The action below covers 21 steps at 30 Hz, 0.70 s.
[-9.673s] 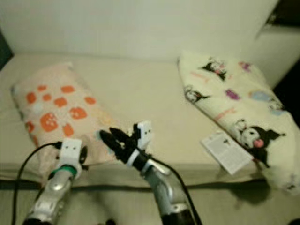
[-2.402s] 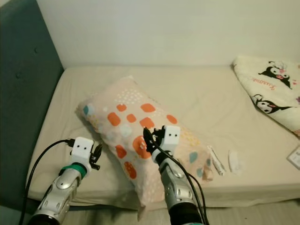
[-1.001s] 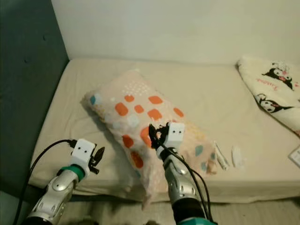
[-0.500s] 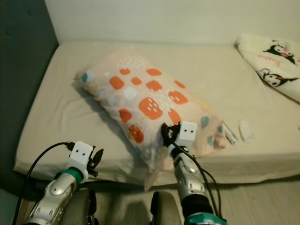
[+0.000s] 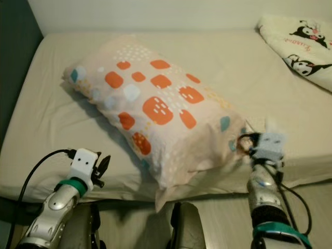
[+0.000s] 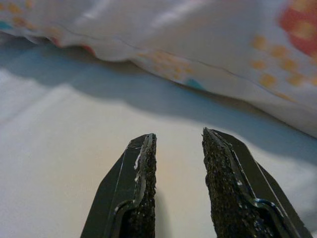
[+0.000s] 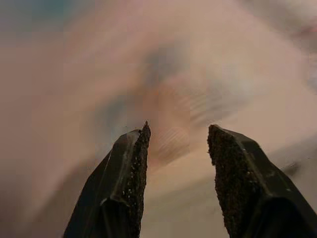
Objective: Clean up the room
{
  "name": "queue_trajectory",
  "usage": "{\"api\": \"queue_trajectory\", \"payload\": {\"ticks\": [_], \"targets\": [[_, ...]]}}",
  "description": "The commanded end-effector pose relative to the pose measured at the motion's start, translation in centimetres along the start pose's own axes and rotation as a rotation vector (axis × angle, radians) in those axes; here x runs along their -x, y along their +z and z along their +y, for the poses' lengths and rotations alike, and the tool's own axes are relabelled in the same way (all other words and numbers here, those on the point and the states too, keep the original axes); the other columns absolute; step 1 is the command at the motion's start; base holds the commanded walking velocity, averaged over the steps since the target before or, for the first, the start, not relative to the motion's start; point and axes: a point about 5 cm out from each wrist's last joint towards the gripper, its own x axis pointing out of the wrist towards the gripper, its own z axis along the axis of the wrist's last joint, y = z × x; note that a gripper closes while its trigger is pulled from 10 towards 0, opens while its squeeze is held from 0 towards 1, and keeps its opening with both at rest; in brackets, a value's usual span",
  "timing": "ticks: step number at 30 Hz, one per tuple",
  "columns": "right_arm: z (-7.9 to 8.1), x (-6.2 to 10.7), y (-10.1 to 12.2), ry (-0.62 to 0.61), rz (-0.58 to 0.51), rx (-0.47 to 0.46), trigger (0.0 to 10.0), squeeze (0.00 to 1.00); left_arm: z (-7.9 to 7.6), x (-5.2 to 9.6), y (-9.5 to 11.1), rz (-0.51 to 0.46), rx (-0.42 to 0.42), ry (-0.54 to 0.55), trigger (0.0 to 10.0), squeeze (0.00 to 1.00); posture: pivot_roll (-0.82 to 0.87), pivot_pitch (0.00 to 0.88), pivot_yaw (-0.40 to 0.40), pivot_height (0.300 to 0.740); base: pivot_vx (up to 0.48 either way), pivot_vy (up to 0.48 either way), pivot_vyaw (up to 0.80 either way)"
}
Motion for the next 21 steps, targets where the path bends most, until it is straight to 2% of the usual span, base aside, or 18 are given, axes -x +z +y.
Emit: {"api": "queue_trajectory", "payload": {"ticks": [1,2,3,5,6,7,8,10,11,12,14,15,17,18,19,20,21], "targets": [[2.6,0.5,-1.1,0.112,0.058,0.051,10.0,0.0,0.7,0.1,0.3,-0.003,0.014,0.013,10.0,0.0,0.06,0.105,-0.005,0.566,0.0,0.0,0.0],[4.7,0.8,-0.7,0.178,0.052,0.027,10.0,0.0,1.2,0.0,0.7,-0.013,0.019,0.018,10.0,0.0,0.06,0.105,-0.005,0.566,0.0,0.0,0.0],[4.7,0.8,-0.7,0.178,0.052,0.027,10.0,0.0,1.2,0.0,0.7,-0.013,0.019,0.018,10.0,0.0,0.06,0.105,-0.005,0.566,0.0,0.0,0.0],[9.6,1.8,0.8,0.347,0.024,-0.011,10.0,0.0,2.4,0.2,1.7,-0.039,0.032,0.008,10.0,0.0,0.06,0.105,-0.005,0.566,0.0,0.0,0.0],[9.6,1.8,0.8,0.347,0.024,-0.011,10.0,0.0,2.4,0.2,1.7,-0.039,0.032,0.008,10.0,0.0,0.06,0.105,-0.005,0.566,0.0,0.0,0.0],[11.8,2.4,1.6,0.43,0.008,-0.016,10.0,0.0,2.9,0.5,2.0,-0.048,0.035,0.003,10.0,0.0,0.06,0.105,-0.005,0.566,0.0,0.0,0.0],[11.8,2.4,1.6,0.43,0.008,-0.016,10.0,0.0,2.9,0.5,2.0,-0.048,0.035,0.003,10.0,0.0,0.06,0.105,-0.005,0.566,0.0,0.0,0.0],[17.2,4.8,3.8,0.669,-0.058,0.001,10.0,0.0,5.0,1.6,2.8,-0.066,0.003,0.004,10.0,0.0,0.09,0.12,-0.022,0.566,0.0,0.0,0.0],[18.9,5.8,4.5,0.747,-0.085,0.015,10.0,0.0,5.9,2.0,3.1,-0.074,-0.014,0.012,10.0,0.0,0.09,0.12,-0.026,0.566,0.0,0.0,0.0],[19.7,6.3,4.9,0.788,-0.1,0.024,10.0,0.0,6.4,2.2,3.3,-0.079,-0.025,0.018,10.0,0.0,0.09,0.12,-0.026,0.566,0.0,0.0,0.0],[19.9,6.5,5.1,0.799,-0.105,0.028,10.0,0.0,6.5,2.2,3.4,-0.081,-0.029,0.022,10.0,0.0,0.09,0.12,-0.026,0.566,0.0,0.0,0.0],[21.1,7.2,6.1,0.861,-0.134,0.019,10.0,0.0,7.9,2.4,4.2,-0.103,-0.037,0.072,10.0,0.0,0.1,0.12,-0.043,0.566,0.0,0.0,0.0],[24.6,10.3,10.4,1.076,-0.255,-0.03,10.0,0.0,11.4,3.1,7.6,-0.207,-0.081,0.2,10.0,0.0,0.12,0.12,-0.064,0.566,0.0,0.0,0.0],[24.6,10.3,10.4,1.076,-0.255,-0.03,10.0,0.0,11.4,3.1,7.6,-0.207,-0.081,0.2,10.0,0.0,0.12,0.12,-0.064,0.566,0.0,0.0,0.0],[25.7,11.6,12.0,1.159,-0.302,-0.052,10.0,0.0,12.4,3.5,8.9,-0.249,-0.1,0.241,10.0,0.0,0.12,0.12,-0.064,0.566,0.0,0.0,0.0],[25.7,11.6,12.0,1.159,-0.302,-0.052,10.0,0.0,12.4,3.5,8.9,-0.249,-0.1,0.241,10.0,0.0,0.12,0.12,-0.064,0.566,0.0,0.0,0.0],[26.6,13.0,14.0,1.239,-0.362,-0.089,10.0,0.0,13.0,3.9,10.7,-0.304,-0.142,0.283,10.0,0.0,0.12,0.118,-0.073,0.566,0.0,0.0,0.0]]}}
